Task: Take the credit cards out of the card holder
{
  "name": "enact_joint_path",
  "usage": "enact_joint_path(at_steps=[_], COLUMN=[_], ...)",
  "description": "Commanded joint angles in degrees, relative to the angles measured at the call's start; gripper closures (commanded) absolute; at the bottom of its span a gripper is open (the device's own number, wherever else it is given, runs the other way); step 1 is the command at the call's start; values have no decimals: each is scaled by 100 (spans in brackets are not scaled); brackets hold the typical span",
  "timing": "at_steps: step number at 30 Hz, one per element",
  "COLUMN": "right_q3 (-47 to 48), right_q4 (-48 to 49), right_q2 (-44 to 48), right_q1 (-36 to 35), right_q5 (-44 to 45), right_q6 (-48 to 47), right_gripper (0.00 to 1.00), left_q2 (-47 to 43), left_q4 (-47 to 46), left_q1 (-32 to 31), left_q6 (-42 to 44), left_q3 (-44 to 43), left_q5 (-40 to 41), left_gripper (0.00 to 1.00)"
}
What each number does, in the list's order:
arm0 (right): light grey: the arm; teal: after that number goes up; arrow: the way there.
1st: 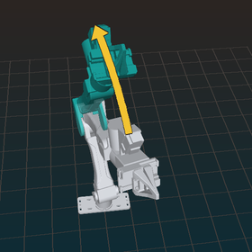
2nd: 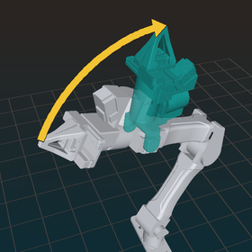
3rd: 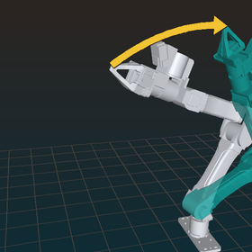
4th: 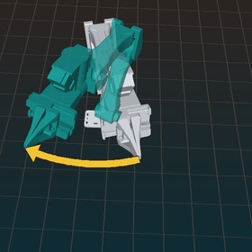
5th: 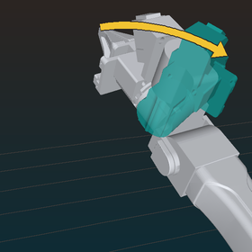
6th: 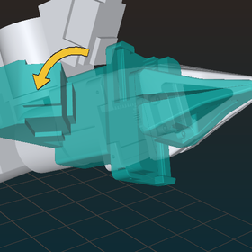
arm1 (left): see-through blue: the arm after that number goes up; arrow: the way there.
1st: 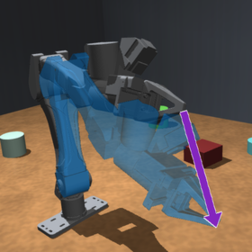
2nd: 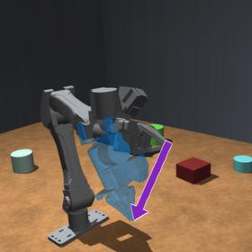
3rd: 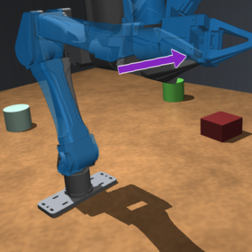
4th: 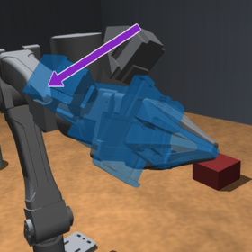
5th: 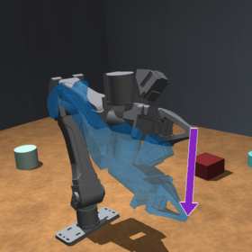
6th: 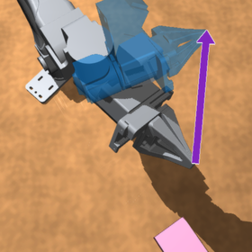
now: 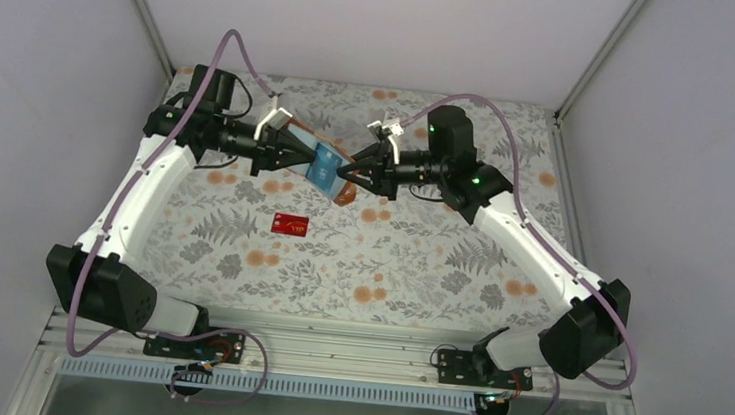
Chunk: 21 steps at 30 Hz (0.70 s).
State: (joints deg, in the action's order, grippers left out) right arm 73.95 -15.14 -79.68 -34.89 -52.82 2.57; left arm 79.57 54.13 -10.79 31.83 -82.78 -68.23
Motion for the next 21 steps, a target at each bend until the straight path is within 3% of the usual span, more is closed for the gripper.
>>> enact_joint_path(at_steps=[1,9,15,19,20,21], right_q3=[-68,-50,52,133,143,164], right_q4=[249,94,-237,-277,-276,-283], right_q2=[-191,-216,-223,-323,-333,-337], right_q1=[26,164,240,244,239,237], right_q5=[-212,-112,-261,-420,-486,-498], right_q6=[151,35,-154,-189,-199,-216], right_gripper=[83,95,96,96,96,96], left_q2=[58,24,49,56,52,54], left_q4=[-421,-5,109,122,78,32], left_q1=[93,321,410,124,51,15], left_q6=[-211,378,750,855,819,793], left_q3=[81,37,57,128,159,163], left_q5=[-277,-73,232,352,395,392], left_gripper=[98,98,98,98,96,89])
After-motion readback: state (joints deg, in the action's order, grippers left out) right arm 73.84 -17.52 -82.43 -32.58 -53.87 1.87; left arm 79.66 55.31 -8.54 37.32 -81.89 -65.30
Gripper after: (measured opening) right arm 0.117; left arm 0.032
